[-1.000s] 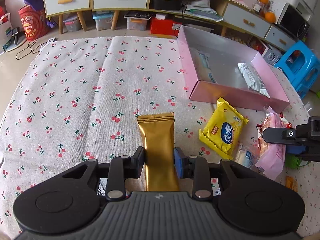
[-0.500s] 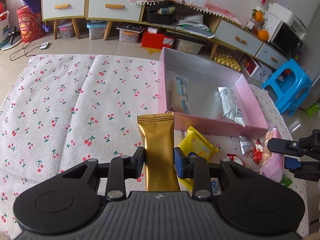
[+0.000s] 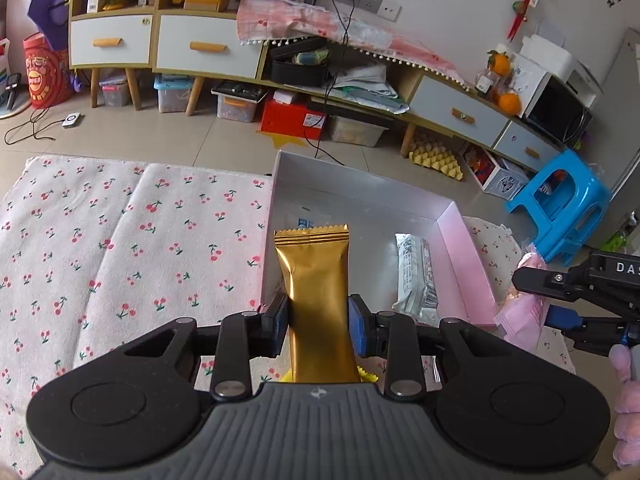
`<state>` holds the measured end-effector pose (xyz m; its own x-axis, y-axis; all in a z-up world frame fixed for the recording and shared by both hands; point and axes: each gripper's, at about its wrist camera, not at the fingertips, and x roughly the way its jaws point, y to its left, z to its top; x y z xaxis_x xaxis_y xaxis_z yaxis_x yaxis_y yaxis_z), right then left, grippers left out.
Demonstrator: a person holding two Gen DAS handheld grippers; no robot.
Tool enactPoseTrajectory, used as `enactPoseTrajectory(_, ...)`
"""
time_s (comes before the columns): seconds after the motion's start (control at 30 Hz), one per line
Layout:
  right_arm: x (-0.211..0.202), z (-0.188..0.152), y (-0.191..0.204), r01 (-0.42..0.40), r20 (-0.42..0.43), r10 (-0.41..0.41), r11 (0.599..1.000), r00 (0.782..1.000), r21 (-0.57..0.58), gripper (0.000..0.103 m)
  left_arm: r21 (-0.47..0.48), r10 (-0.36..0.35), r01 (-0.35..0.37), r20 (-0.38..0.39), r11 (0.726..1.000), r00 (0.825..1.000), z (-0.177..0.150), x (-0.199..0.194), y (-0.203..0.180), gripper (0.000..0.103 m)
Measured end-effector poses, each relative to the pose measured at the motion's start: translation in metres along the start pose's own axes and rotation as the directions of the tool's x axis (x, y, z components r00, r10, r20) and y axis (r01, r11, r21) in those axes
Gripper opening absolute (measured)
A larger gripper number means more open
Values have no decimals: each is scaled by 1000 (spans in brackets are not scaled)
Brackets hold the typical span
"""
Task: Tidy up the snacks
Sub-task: 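Carry the gold bar in the left tool while the right tool carries the pink wafer into the box, then open both tools to drop the gold bar and pink wafer in the box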
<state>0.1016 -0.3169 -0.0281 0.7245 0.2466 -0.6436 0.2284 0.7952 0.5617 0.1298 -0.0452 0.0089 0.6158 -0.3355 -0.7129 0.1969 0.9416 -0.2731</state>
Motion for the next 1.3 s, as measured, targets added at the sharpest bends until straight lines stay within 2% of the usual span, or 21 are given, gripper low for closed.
enactPoseTrajectory(0.17, 28, 8, 6, 98, -14, -101, 985, 995, -141, 46, 30, -26, 25, 12, 999, 1000, 8, 21, -15, 29)
enactPoseTrajectory(0.37, 58, 9, 7, 134, -35, -146, 964, 989, -228, 46, 86, -36, 36, 6, 996, 999, 11, 50, -29, 29)
enactPoseTrajectory(0.57, 76, 14, 10, 145, -30, -160, 948, 987, -285, 44, 102, -16, 17, -17, 995, 1000, 11, 70, -31, 29)
enactPoseTrajectory(0.83, 91, 18, 5, 151, -27, -166, 944, 986, -295, 44, 128, 7, -5, -9, 992, 1000, 9, 81, -31, 29)
enactPoseTrajectory(0.93, 90, 21, 2, 141, -28, -153, 955, 988, -261, 47, 108, 15, -15, -2, 994, 1000, 9, 82, -30, 34)
enactPoseTrajectory(1.03, 87, 24, 0, 122, -31, -133, 964, 991, -234, 55, 99, 7, -7, -2, 995, 1000, 9, 80, -30, 45)
enactPoseTrajectory(1.1, 84, 25, 1, 122, -29, -133, 964, 991, -234, 56, 103, 11, -12, 2, 995, 1000, 9, 77, -32, 51)
enactPoseTrajectory(1.3, 73, 23, 7, 114, -31, -126, 962, 992, -246, 59, 99, 19, -19, -2, 995, 1000, 8, 65, -33, 57)
